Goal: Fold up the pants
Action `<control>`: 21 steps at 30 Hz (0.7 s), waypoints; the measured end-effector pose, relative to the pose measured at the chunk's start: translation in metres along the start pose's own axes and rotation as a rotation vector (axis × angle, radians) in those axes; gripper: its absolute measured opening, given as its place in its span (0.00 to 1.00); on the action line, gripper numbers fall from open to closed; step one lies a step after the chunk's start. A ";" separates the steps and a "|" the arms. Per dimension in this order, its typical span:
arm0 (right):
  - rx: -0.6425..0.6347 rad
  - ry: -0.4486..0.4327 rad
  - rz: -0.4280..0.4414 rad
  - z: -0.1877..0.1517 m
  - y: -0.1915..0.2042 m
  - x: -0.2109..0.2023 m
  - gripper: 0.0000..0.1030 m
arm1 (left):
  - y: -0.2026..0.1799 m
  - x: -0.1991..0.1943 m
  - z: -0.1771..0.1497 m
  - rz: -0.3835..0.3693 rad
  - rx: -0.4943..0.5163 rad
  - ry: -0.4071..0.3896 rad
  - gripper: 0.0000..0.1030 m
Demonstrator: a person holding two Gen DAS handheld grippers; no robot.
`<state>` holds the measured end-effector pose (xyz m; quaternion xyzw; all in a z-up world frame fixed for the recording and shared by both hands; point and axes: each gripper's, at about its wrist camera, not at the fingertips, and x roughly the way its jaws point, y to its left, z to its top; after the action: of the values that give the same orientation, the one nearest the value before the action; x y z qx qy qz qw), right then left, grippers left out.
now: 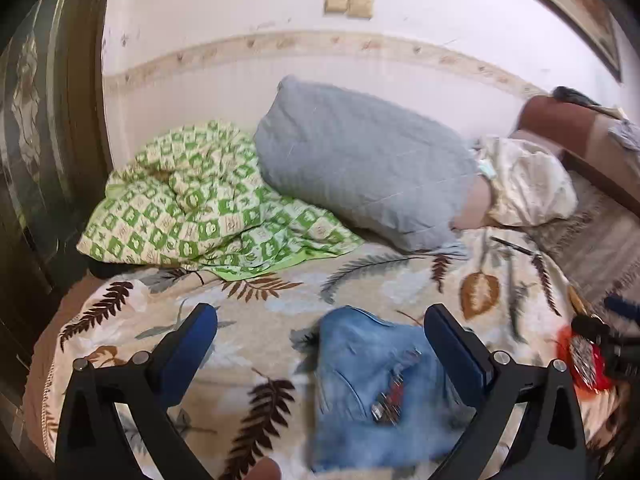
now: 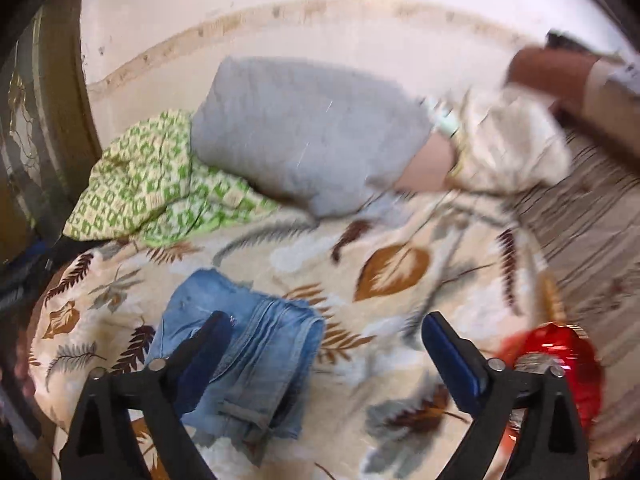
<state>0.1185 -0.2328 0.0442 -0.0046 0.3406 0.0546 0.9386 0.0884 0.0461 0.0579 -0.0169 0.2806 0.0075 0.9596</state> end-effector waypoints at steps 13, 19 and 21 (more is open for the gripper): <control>0.005 -0.047 -0.065 -0.080 0.015 -0.085 1.00 | -0.023 -0.058 -0.087 -0.047 -0.064 0.041 1.00; 0.001 0.001 -0.089 -0.117 0.026 -0.081 1.00 | -0.035 -0.060 -0.113 -0.038 -0.012 0.106 1.00; 0.013 0.029 -0.076 -0.127 0.028 -0.076 1.00 | -0.035 -0.061 -0.115 -0.067 -0.023 0.120 1.00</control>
<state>-0.0233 -0.2184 -0.0042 -0.0121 0.3543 0.0164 0.9349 -0.0240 0.0068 -0.0056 -0.0376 0.3366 -0.0224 0.9406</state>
